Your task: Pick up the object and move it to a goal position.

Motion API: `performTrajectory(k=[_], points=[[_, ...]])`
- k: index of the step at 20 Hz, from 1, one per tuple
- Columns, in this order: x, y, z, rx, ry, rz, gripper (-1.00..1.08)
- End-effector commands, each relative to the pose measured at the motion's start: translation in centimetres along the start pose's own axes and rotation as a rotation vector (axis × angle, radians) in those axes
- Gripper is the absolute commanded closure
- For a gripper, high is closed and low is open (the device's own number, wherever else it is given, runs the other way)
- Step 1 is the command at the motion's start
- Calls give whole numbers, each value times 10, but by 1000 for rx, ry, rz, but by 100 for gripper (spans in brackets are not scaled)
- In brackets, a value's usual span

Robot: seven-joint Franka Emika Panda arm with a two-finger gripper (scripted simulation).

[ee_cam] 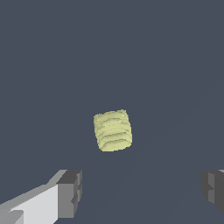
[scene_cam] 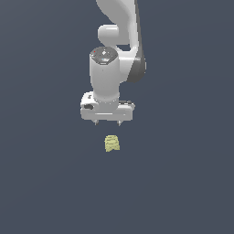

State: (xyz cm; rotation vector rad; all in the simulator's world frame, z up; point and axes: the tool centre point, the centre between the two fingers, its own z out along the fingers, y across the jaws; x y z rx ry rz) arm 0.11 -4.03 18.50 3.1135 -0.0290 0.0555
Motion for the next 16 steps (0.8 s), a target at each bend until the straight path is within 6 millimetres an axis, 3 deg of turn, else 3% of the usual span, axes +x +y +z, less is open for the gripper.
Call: performTrajectory(k=[1, 10, 16], points=[[0, 0, 0, 0, 0, 0, -92], [13, 2, -24, -10, 51, 26, -92], [13, 1, -15, -8, 42, 10, -92]])
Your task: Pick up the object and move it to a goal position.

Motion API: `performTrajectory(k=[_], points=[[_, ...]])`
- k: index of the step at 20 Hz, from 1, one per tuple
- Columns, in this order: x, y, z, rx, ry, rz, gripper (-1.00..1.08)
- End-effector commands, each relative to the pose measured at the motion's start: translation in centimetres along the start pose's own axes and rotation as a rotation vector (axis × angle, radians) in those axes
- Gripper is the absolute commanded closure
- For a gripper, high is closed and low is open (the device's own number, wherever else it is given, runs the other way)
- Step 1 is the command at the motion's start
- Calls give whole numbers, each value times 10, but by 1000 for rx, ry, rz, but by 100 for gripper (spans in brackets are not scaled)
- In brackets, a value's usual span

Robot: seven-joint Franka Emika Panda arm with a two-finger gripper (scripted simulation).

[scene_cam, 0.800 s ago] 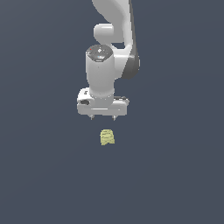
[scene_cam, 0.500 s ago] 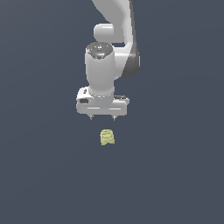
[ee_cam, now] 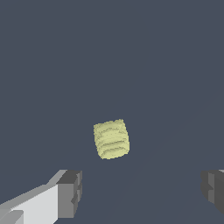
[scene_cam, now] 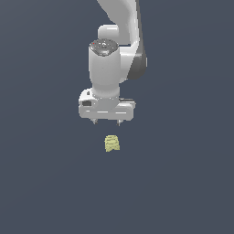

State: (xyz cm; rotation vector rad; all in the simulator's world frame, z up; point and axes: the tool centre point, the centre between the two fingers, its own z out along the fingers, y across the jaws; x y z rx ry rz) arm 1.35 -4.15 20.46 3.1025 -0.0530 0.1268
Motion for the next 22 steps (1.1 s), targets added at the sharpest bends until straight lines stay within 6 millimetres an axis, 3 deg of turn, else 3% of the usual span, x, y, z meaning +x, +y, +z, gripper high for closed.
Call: performTrajectory(k=[1, 14, 22], points=[[0, -1, 7, 1, -6, -13, -92], [-4, -15, 92, 32, -65, -164, -92], [-7, -18, 113, 43, -78, -199, -92]])
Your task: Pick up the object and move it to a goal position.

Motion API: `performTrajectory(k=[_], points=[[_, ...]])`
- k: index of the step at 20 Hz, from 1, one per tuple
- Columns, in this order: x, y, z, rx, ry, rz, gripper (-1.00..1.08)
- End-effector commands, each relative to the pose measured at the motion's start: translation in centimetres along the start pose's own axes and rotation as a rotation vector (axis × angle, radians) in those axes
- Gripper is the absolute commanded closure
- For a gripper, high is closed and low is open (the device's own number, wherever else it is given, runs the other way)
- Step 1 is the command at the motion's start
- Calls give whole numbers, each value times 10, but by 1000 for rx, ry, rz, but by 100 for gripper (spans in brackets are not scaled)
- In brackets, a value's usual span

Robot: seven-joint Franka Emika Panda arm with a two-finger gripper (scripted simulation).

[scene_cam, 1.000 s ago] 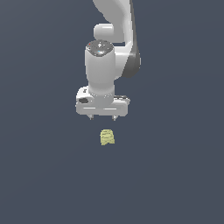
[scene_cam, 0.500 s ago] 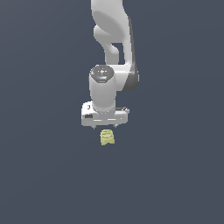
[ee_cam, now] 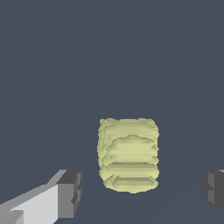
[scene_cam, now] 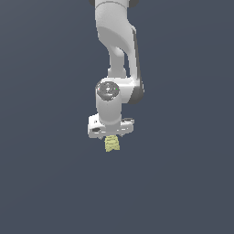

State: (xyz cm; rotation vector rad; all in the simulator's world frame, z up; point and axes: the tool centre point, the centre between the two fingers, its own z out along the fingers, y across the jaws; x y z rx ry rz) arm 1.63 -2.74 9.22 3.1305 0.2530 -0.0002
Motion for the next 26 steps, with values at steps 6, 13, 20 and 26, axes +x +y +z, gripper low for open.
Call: performTrajectory(k=[6, 13, 20, 26], points=[[0, 0, 10, 0, 0, -1, -92], [-1, 0, 45, 1, 0, -3, -92], [0, 0, 51, 1, 0, -4, 108], [0, 0, 51, 1, 0, -4, 108]])
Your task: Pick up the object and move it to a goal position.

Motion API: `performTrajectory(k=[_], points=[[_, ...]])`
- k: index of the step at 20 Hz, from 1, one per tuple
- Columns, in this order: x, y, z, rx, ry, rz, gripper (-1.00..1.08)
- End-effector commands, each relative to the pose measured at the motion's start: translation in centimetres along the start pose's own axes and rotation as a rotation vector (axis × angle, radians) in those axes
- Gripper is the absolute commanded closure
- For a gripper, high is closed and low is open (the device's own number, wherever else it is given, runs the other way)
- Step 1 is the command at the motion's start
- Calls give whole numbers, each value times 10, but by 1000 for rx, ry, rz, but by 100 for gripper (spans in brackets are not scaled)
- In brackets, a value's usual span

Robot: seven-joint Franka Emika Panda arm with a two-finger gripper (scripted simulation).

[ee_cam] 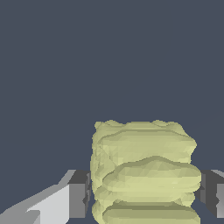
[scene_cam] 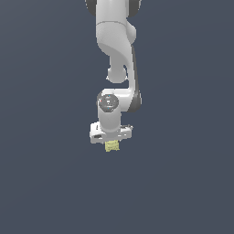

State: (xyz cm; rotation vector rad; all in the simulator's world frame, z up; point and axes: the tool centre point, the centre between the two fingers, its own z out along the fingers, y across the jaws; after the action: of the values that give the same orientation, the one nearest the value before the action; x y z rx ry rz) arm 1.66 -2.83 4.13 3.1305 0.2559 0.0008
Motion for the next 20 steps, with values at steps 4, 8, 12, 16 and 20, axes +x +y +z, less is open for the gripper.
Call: performTrajectory(k=[4, 8, 12, 16, 20], points=[[0, -1, 0, 1, 0, -2, 108], [-2, -6, -4, 1, 0, -2, 108], [-7, -17, -14, 1, 0, -2, 108], [-16, -35, -29, 0, 0, -2, 108], [-27, -60, -51, 0, -1, -2, 108]])
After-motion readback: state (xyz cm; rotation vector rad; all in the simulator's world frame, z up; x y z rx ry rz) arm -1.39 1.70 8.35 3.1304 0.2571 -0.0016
